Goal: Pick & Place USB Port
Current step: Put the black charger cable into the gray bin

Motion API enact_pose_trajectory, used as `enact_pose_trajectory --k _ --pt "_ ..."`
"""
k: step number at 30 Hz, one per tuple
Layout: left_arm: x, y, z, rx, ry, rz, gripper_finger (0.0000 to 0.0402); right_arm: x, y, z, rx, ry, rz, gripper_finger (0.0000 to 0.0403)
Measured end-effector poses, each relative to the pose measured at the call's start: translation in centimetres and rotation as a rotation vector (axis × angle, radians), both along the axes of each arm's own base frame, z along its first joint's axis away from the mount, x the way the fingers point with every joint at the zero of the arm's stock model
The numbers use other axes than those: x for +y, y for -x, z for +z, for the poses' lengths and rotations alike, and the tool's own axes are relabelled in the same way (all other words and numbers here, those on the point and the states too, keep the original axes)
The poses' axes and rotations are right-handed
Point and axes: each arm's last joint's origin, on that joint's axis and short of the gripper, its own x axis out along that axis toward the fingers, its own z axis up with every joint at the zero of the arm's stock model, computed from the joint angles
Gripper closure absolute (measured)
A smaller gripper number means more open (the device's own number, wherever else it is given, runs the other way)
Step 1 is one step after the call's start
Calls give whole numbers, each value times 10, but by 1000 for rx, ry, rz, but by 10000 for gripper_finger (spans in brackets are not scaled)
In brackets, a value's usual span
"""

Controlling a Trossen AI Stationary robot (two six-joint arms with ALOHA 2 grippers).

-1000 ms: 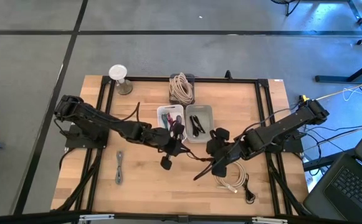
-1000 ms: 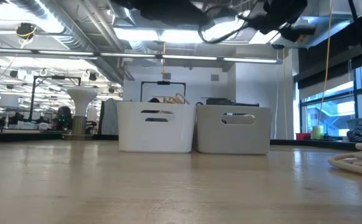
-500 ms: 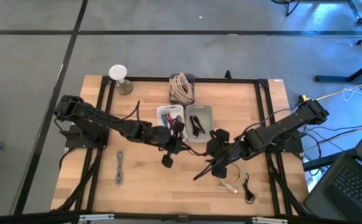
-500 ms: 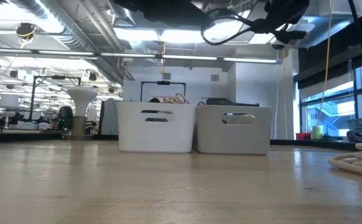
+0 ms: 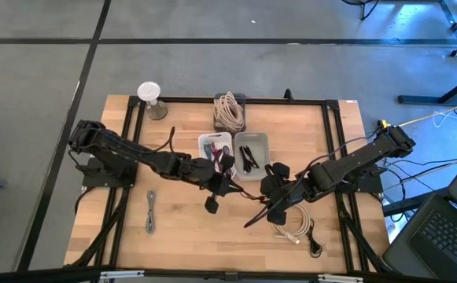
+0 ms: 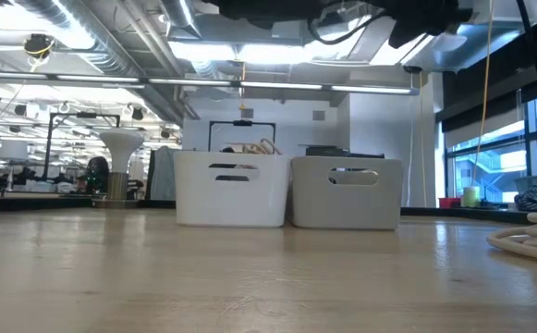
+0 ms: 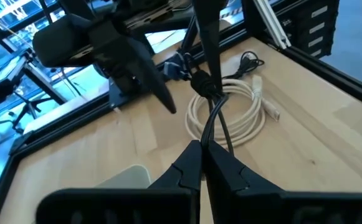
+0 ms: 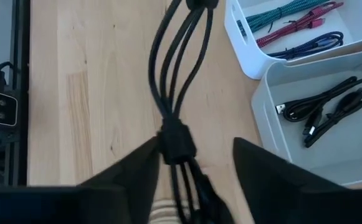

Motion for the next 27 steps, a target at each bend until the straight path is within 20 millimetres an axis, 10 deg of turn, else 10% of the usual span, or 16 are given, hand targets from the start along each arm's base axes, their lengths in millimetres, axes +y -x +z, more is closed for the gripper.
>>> enact_pose_trajectory --k 7,16,27 --pt "0 0 0 1 -1 3 398 0 1 -1 23 9 39 377" --pt "-1 0 0 2 11 4 381 -1 1 -1 12 54 33 381" --pt "-17 6 -4 42 66 92 255 -34 0 -3 12 180 -295 381"
